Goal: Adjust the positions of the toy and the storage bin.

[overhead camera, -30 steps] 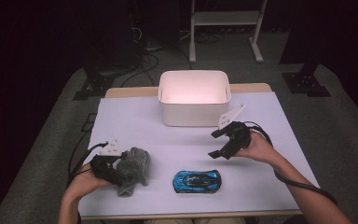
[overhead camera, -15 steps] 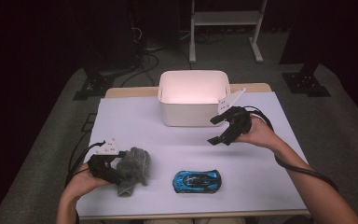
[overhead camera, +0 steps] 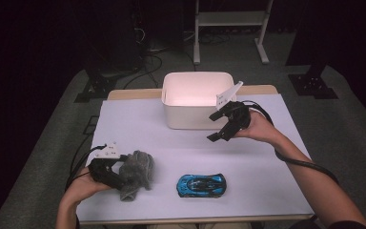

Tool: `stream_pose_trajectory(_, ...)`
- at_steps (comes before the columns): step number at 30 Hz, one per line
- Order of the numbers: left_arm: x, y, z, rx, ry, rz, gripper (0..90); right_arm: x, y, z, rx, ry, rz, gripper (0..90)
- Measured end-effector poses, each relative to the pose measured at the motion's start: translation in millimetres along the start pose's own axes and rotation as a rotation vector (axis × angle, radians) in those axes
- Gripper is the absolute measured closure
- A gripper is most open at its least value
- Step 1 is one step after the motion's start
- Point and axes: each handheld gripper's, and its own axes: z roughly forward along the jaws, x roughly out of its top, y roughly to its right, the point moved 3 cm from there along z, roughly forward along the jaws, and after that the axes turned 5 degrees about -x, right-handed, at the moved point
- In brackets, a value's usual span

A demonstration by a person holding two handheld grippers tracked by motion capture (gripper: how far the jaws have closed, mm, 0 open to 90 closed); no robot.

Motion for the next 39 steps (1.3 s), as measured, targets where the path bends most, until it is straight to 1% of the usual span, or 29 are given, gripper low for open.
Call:
stream_pose_trajectory(5,-0.2,0.1,-0.3,-0.001,0.010,-0.009,9.0,8.3,5.7,-0.6,-0.004,-0.001,-0.012,14.8)
stream_pose_trajectory(7,-0.8,-0.1,-0.1,0.001,0.004,-0.009,9.0,11.7,7.4,-1.7,-0.004,-0.003,-0.012,14.9)
stream_pose_trajectory(9,-1.6,0.3,0.7,-0.002,0.002,-0.012,9.0,14.8,9.8,-2.6,-0.009,-0.009,-0.024,14.8)
stream_pose_trajectory(14,-3.3,0.8,2.1,-0.009,-0.017,-0.004,9.0,20.4,15.8,-4.0,-0.015,-0.014,-0.030,14.9)
stream_pose_trajectory(19,-1.1,2.0,0.7,-0.010,0.004,-0.008,9.0,27.3,23.9,-3.3,-0.019,-0.019,-0.048,15.1)
stream_pose_trajectory(22,-2.4,1.2,1.1,-0.013,-0.010,-0.005,9.0,32.2,29.8,-2.4,-0.022,-0.018,-0.050,15.1)
stream_pose_trajectory(25,-4.3,0.3,1.8,-0.012,-0.008,-0.016,9.0,37.1,36.1,0.5,-0.030,-0.025,-0.057,15.2)
stream_pose_trajectory(27,-5.1,-0.6,0.6,-0.011,-0.012,-0.010,9.0,40.4,40.5,2.6,-0.029,-0.021,-0.046,15.4)
stream_pose_trajectory(30,-5.4,-0.2,-0.2,-0.015,-0.013,-0.010,9.0,43.7,47.9,7.0,-0.030,-0.030,-0.050,18.5)
stream_pose_trajectory(34,-5.7,-0.1,-0.9,-0.016,-0.015,-0.006,9.0,45.8,57.7,15.4,-0.032,-0.052,-0.034,18.9)
stream_pose_trajectory(39,-5.2,0.6,-0.7,-0.016,-0.014,-0.006,9.0,46.6,68.9,25.8,-0.037,-0.065,-0.021,20.9)
